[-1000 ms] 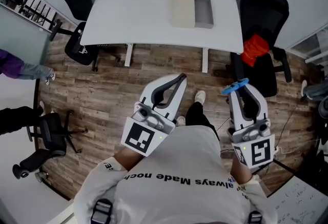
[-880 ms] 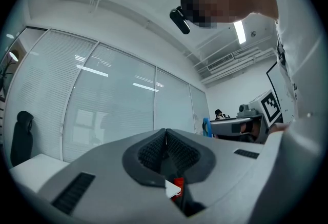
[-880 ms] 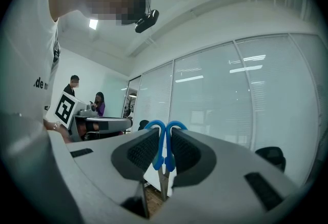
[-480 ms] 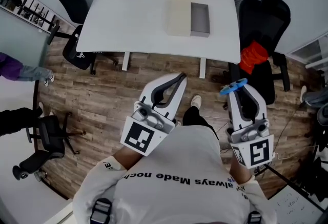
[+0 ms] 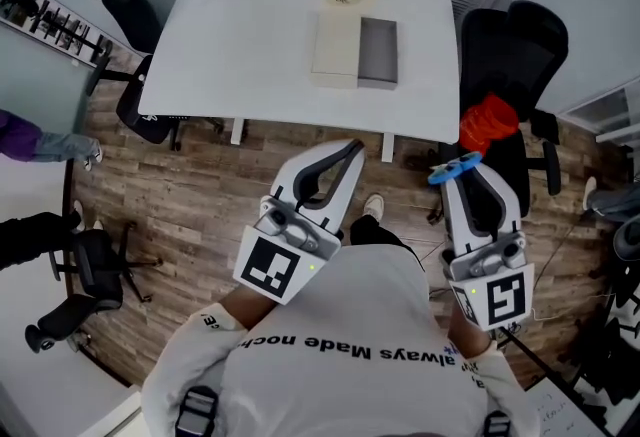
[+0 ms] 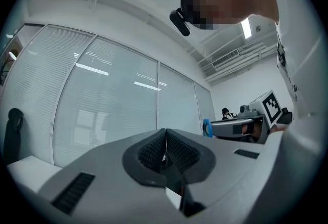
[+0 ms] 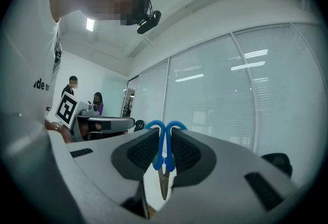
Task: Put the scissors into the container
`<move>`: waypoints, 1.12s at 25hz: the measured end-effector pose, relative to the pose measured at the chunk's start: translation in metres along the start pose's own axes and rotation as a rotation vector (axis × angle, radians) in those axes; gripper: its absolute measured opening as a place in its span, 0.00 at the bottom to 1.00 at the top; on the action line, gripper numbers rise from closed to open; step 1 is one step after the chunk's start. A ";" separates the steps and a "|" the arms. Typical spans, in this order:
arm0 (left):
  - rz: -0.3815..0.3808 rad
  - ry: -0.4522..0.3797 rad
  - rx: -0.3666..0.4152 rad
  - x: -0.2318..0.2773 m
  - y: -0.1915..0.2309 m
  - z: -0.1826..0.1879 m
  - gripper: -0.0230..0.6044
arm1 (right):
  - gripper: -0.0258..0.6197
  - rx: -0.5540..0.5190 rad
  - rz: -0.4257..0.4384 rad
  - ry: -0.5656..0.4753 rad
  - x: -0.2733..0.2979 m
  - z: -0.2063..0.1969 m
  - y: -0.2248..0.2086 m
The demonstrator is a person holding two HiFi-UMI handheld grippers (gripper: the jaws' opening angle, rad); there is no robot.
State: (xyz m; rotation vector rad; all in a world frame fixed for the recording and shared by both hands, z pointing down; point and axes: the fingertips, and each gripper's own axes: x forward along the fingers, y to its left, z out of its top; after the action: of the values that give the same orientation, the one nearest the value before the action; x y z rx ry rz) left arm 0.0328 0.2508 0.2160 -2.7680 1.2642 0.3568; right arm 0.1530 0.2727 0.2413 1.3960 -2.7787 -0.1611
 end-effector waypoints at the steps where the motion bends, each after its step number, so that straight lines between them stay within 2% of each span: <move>1: 0.001 0.000 0.001 0.007 0.001 -0.001 0.07 | 0.17 0.002 0.001 0.000 0.002 -0.001 -0.007; 15: 0.017 0.016 0.004 0.088 0.001 -0.021 0.07 | 0.17 0.019 0.031 -0.003 0.023 -0.008 -0.084; 28: 0.057 0.047 0.003 0.116 0.009 -0.038 0.07 | 0.17 0.031 0.070 0.004 0.039 -0.019 -0.116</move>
State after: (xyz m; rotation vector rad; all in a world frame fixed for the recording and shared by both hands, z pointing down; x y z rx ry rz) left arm 0.1061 0.1534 0.2247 -2.7587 1.3552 0.2951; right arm 0.2235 0.1707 0.2476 1.3015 -2.8344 -0.1135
